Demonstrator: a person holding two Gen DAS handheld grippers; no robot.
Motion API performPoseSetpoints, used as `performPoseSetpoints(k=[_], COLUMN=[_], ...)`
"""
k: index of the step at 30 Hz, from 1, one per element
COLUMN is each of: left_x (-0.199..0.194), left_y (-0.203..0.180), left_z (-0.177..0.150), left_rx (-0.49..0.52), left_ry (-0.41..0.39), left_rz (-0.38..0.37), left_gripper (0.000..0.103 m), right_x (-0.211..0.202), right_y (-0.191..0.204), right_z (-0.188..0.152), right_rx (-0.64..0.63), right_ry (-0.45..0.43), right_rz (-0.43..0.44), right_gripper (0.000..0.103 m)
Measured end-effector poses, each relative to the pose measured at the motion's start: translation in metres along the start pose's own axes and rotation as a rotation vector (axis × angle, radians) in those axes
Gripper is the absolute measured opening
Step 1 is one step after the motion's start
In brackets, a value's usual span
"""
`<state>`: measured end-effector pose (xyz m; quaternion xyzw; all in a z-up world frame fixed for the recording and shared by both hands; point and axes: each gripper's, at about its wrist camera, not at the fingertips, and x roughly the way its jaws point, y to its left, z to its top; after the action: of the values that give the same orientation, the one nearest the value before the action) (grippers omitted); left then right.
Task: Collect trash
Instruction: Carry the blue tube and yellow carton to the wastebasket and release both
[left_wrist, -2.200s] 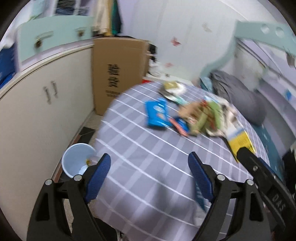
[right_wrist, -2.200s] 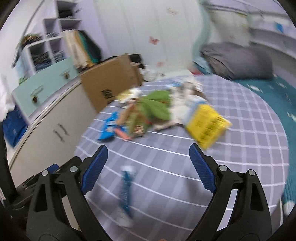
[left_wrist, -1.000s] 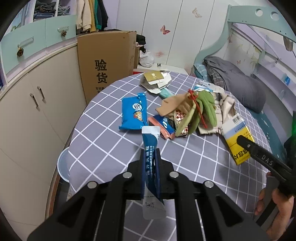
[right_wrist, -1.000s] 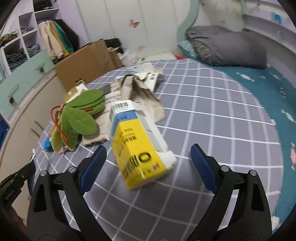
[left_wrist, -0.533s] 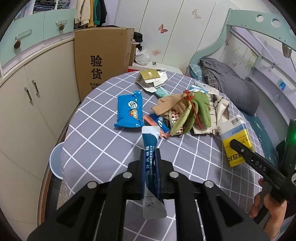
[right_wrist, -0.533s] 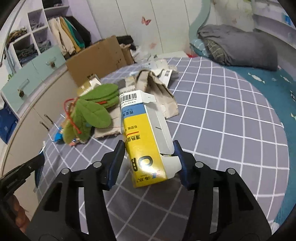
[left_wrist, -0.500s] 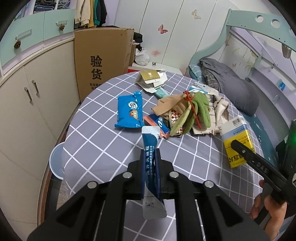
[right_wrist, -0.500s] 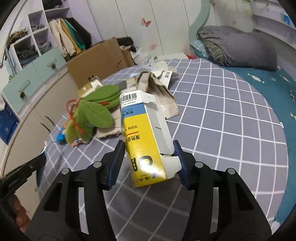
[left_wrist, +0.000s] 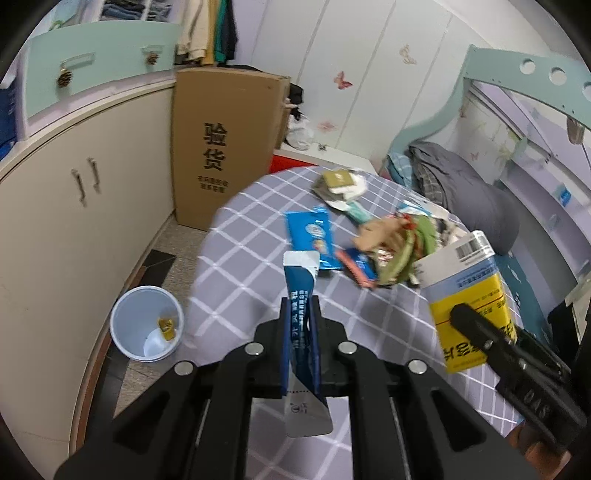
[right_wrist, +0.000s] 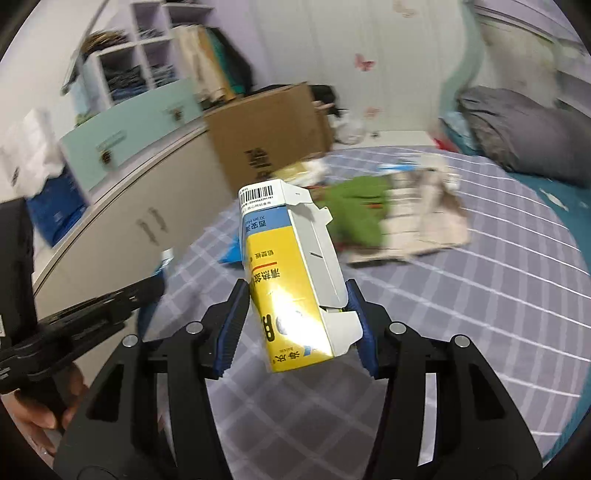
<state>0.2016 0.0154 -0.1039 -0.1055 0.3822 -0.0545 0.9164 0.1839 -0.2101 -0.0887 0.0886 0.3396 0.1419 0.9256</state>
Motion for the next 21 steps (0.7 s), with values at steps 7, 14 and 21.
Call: performPoseSetpoints(k=[7, 14, 21], left_x=[-0.014, -0.008, 0.012], left_y=[0.069, 0.149, 0.227], left_z=[-0.004, -0.013, -0.021], left_rx=[-0.052, -0.145, -0.247], left_ry=[-0.026, 0.003, 0.061], left_rz=[0.093, 0.173, 0.249], left_gripper=[0.009, 0.009, 0.009], right_x=[0.033, 0.079, 0.147], right_y=[0.082, 0.165, 0.232], right_z=[-0.009, -0.022, -0.036], right_rx=[-0.081, -0.18, -0.256], right_ry=[0.037, 0.083, 0.146], right_rz=[0.117, 0.181, 0.187], right_gripper=[0.052, 0.052, 0.052])
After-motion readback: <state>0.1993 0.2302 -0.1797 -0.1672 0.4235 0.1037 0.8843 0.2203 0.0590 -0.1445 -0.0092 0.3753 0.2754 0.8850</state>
